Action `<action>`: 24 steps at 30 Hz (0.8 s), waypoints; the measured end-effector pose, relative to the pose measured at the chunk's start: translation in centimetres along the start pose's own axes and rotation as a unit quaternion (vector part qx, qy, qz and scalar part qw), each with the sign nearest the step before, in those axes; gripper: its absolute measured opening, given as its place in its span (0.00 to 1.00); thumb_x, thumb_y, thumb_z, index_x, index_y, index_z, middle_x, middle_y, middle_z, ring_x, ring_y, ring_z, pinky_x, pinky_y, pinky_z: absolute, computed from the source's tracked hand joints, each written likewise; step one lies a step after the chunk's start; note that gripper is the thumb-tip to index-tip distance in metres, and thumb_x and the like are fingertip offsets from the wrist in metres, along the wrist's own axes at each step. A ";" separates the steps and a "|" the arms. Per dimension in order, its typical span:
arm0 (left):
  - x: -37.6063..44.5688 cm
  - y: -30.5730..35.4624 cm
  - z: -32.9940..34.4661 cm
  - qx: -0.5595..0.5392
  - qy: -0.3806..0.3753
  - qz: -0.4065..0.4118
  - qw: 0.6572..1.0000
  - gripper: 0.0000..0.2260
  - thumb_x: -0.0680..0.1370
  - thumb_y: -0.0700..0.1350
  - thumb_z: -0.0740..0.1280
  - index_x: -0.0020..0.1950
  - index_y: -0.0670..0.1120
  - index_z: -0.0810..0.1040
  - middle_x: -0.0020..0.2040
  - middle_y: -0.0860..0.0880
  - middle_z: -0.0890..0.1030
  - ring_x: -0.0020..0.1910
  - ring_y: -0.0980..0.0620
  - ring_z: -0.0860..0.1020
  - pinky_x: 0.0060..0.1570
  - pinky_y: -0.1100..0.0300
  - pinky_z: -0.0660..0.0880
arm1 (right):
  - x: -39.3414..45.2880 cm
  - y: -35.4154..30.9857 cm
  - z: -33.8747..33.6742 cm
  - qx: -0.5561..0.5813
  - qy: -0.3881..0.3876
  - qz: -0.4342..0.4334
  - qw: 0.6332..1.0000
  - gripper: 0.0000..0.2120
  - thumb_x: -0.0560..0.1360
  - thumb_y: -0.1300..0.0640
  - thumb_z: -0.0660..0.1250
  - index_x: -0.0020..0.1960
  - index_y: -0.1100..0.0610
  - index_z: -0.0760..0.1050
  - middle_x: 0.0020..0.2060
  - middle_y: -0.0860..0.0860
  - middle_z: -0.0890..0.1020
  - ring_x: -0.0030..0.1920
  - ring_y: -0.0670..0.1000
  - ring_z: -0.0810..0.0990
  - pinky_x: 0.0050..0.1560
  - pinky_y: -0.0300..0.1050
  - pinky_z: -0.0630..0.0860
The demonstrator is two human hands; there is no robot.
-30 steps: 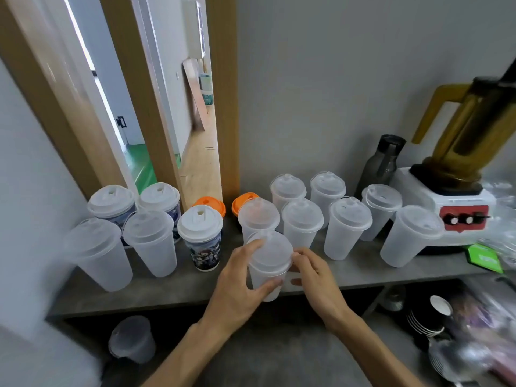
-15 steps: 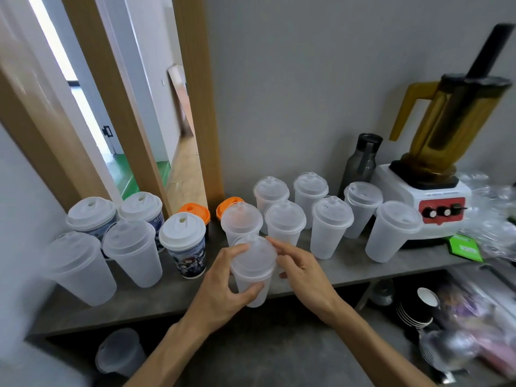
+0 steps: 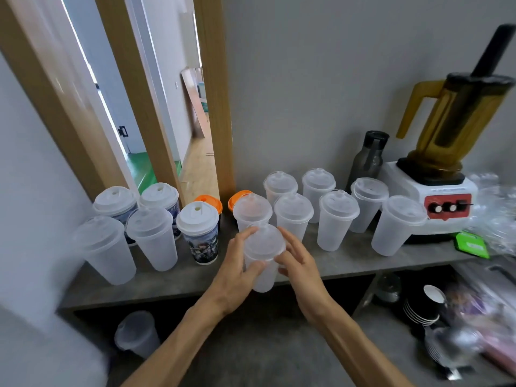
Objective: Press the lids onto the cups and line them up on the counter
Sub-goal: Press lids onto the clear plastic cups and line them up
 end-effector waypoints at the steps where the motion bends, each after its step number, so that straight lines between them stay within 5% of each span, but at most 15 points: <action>1: 0.0 0.2 0.3 -0.025 0.014 -0.006 1.000 0.27 0.76 0.53 0.64 0.73 0.61 0.59 0.71 0.58 0.63 0.69 0.66 0.63 0.66 0.64 0.67 | -0.1 0.1 0.3 0.006 0.010 -0.005 1.000 0.21 0.79 0.52 0.68 0.70 0.39 0.71 0.56 0.31 0.81 0.59 0.34 0.78 0.53 0.38 0.75; 4: -0.2 1.0 1.7 -0.099 0.066 -0.015 0.993 0.26 0.74 0.50 0.62 0.71 0.60 0.61 0.70 0.58 0.66 0.68 0.63 0.66 0.61 0.67 0.70 | -0.1 0.6 0.8 0.019 0.028 -0.015 0.999 0.21 0.80 0.53 0.66 0.71 0.40 0.70 0.55 0.29 0.81 0.57 0.32 0.78 0.51 0.36 0.75; 9: -0.3 1.3 1.9 -0.144 0.084 -0.036 0.985 0.25 0.75 0.49 0.60 0.71 0.61 0.63 0.70 0.57 0.68 0.67 0.61 0.69 0.61 0.65 0.70 | -0.1 0.9 -0.1 -0.042 -0.029 -0.022 0.998 0.31 0.78 0.54 0.70 0.74 0.35 0.62 0.63 0.29 0.75 0.66 0.37 0.73 0.62 0.39 0.74; 11: -0.2 1.1 1.4 -0.140 0.071 -0.041 0.987 0.22 0.77 0.50 0.57 0.70 0.65 0.64 0.70 0.60 0.69 0.66 0.63 0.69 0.62 0.64 0.70 | 0.0 1.4 -0.5 -0.121 -0.062 -0.036 0.990 0.40 0.74 0.59 0.72 0.75 0.33 0.55 0.66 0.28 0.70 0.68 0.35 0.70 0.61 0.32 0.73; 14: -0.3 1.1 1.0 -0.110 0.080 -0.039 0.990 0.20 0.79 0.50 0.54 0.69 0.65 0.65 0.68 0.66 0.69 0.66 0.71 0.67 0.63 0.72 0.68 | 0.7 2.5 0.0 -0.205 -0.051 -0.068 0.975 0.48 0.71 0.54 0.77 0.76 0.33 0.48 0.66 0.22 0.64 0.67 0.28 0.67 0.59 0.23 0.69; 19: -0.5 1.0 1.2 -0.072 0.092 -0.042 0.992 0.19 0.83 0.42 0.53 0.69 0.62 0.66 0.66 0.72 0.67 0.67 0.73 0.64 0.68 0.67 0.63 | 2.0 6.0 1.0 -0.243 -0.018 -0.071 0.967 0.42 0.67 0.40 0.79 0.72 0.31 0.58 0.69 0.36 0.73 0.68 0.39 0.73 0.68 0.47 0.76; 24: -0.2 0.9 0.3 -0.044 0.097 -0.052 0.993 0.17 0.86 0.44 0.52 0.71 0.61 0.67 0.68 0.67 0.69 0.63 0.80 0.64 0.62 0.79 0.61 | 2.7 7.2 0.7 -0.256 -0.020 -0.066 0.964 0.39 0.67 0.43 0.80 0.67 0.28 0.59 0.66 0.35 0.74 0.64 0.37 0.75 0.66 0.38 0.74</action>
Point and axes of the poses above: each hand's wrist, its own x-axis towards the middle knuckle, its own z-axis out of the palm, y = z × x, the point moved 2 cm from there along x, towards the middle knuckle
